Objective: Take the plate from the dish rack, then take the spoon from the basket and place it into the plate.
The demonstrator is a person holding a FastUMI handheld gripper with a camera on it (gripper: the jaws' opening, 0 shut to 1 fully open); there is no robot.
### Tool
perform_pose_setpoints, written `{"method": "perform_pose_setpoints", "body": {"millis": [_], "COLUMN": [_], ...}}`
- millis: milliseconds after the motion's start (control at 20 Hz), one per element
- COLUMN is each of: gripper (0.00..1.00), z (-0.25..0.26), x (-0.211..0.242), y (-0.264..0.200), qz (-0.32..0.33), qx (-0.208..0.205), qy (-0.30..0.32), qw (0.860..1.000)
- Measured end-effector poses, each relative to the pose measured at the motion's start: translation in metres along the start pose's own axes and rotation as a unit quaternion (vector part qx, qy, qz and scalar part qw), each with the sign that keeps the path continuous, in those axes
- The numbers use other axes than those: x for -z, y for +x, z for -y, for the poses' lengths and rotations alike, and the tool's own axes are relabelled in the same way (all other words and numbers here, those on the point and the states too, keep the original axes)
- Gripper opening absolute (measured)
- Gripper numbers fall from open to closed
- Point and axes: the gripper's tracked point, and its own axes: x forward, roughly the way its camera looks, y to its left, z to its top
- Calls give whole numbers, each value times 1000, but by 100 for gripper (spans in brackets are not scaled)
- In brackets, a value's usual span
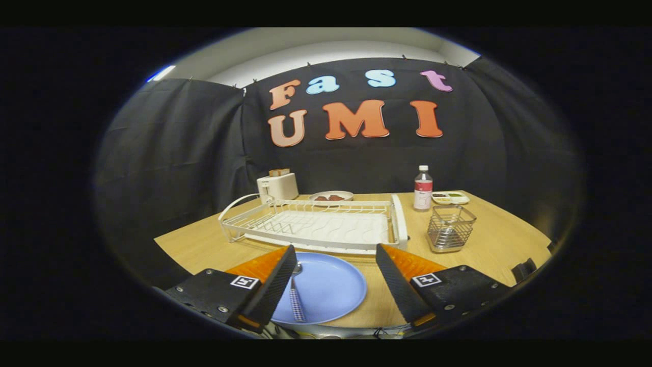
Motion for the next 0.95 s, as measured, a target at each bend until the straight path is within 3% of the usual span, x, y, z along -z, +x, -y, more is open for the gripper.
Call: {"method": "perform_pose_setpoints", "body": {"millis": [100,600,950], "gripper": [98,98,98], "z": [24,141,162], "x": [-7,-39,-41], "y": [0,-30,-47], "qz": [5,35,45], "qx": [23,127,149], "qy": [-4,-10,-5], "qw": [1000,991,988]}}
